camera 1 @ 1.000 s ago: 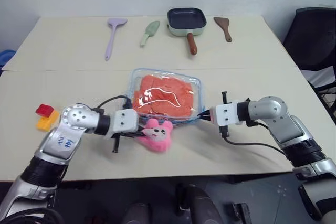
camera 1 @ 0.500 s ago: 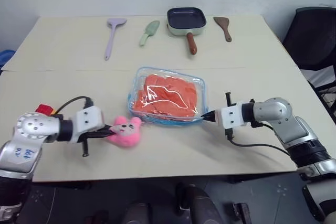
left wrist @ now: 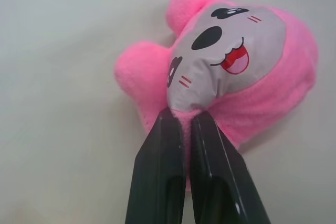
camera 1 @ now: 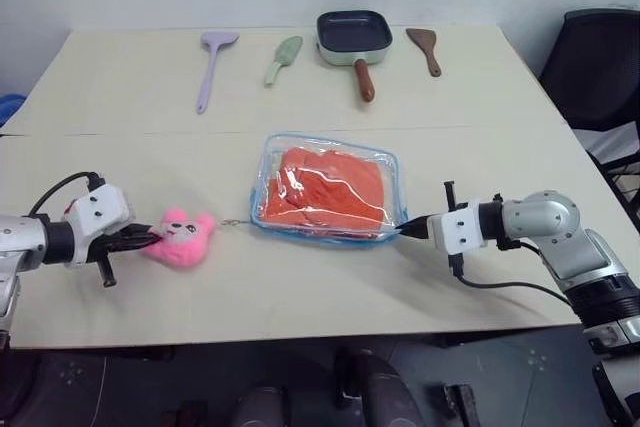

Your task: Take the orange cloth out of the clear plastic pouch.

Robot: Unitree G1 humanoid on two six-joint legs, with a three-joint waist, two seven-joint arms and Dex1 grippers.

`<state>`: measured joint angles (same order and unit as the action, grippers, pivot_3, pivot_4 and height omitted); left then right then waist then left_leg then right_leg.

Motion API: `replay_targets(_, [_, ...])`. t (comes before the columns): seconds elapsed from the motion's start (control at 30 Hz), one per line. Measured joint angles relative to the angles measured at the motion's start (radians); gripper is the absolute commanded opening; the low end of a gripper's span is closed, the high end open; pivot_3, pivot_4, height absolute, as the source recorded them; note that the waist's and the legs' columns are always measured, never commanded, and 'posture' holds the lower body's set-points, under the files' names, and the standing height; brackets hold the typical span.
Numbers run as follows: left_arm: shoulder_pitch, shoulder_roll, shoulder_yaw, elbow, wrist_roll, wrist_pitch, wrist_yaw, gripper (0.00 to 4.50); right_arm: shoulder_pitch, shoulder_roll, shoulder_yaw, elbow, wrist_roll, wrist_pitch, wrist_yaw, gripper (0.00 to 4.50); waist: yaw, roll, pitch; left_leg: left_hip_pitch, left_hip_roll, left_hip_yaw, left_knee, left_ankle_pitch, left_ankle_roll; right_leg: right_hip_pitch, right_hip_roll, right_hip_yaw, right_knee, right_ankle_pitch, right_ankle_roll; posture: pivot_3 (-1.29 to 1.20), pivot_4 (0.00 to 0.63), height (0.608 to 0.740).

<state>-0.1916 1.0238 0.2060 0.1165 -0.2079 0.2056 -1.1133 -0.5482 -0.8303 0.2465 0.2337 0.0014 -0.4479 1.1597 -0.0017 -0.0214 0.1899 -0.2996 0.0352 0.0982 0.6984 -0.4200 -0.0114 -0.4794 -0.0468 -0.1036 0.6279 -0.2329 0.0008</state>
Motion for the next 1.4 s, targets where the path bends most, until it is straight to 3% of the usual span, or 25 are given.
replay_targets(0.03, [0.000,-0.016,-0.005,-0.022,-0.009,0.023,0.005,0.57,0.008,0.000,-0.004,-0.012,0.007,0.018,0.002,0.64,0.002,0.000,0.000,0.000,0.000,0.000,0.000,0.000,0.000,0.000,0.000,0.000,0.000,0.000,0.000,0.00,0.150,0.740])
replay_targets(0.37, [0.000,-0.089,-0.003,-0.107,-0.084,0.199,0.052,3.66,0.130,-0.017,-0.096,-0.230,0.116,0.280,-0.007,4.16,0.023,0.001,0.000,0.000,-0.002,-0.001,0.001,0.000,0.000,0.001,-0.002,0.000,-0.001,0.000,0.001,0.00,0.150,0.740])
replay_targets(0.4, [0.011,-0.089,0.019,-0.107,-0.110,0.234,0.049,3.67,0.153,-0.020,-0.124,-0.276,0.146,0.334,-0.022,4.45,0.023,0.001,0.000,0.000,-0.002,-0.001,0.001,0.000,0.000,0.001,-0.002,0.000,-0.001,0.000,0.000,0.00,0.150,0.740])
replay_targets(0.67, [0.035,0.005,0.240,-0.145,-0.384,0.525,-0.059,3.67,0.328,0.000,-0.265,-0.627,0.389,0.740,-0.151,4.45,0.021,0.000,0.000,0.000,-0.001,-0.002,0.001,0.000,-0.001,0.001,-0.001,0.000,-0.001,0.000,0.000,0.00,0.150,0.740])
replay_targets(0.77, [-0.045,0.045,0.227,-0.195,-0.404,0.512,-0.079,3.67,0.344,0.025,-0.272,-0.697,0.428,0.817,-0.203,4.45,0.022,0.000,0.000,0.000,-0.002,-0.002,0.001,0.000,-0.001,0.001,-0.001,0.001,-0.001,0.000,0.000,0.00,0.150,0.740])
replay_targets(0.9, [-0.173,0.052,0.003,-0.268,-0.234,0.292,-0.079,3.67,0.338,0.051,-0.267,-0.734,0.438,0.864,-0.246,4.45,0.027,0.000,-0.001,0.000,-0.004,-0.002,0.001,0.000,-0.001,0.002,-0.001,0.001,-0.002,0.000,0.001,0.00,0.150,0.740])
replay_targets(1.1, [-0.339,-0.054,-0.302,-0.121,0.090,-0.136,-0.058,3.67,0.335,0.056,-0.256,-0.748,0.452,0.905,-0.266,4.45,0.020,0.000,0.000,0.000,-0.005,0.001,0.001,0.000,-0.001,0.001,0.004,0.001,-0.002,0.001,0.000,0.00,0.150,0.740])
replay_targets(1.2, [-0.420,-0.129,-0.373,0.022,0.197,-0.329,-0.023,3.67,0.347,0.051,-0.263,-0.789,0.501,0.941,-0.255,4.45,0.023,0.000,0.000,0.000,-0.005,0.002,0.001,0.000,-0.001,0.001,0.004,0.001,-0.001,0.001,0.000,0.00,0.150,0.740])
replay_targets(1.4, [-0.504,-0.233,-0.419,0.185,0.256,-0.522,0.005,3.67,0.391,0.028,-0.285,-0.862,0.553,0.976,-0.242,4.45,0.024,-0.001,-0.001,-0.001,-0.005,0.002,0.001,0.000,-0.001,0.001,0.003,0.000,0.000,0.002,0.001,0.00,0.150,0.740])
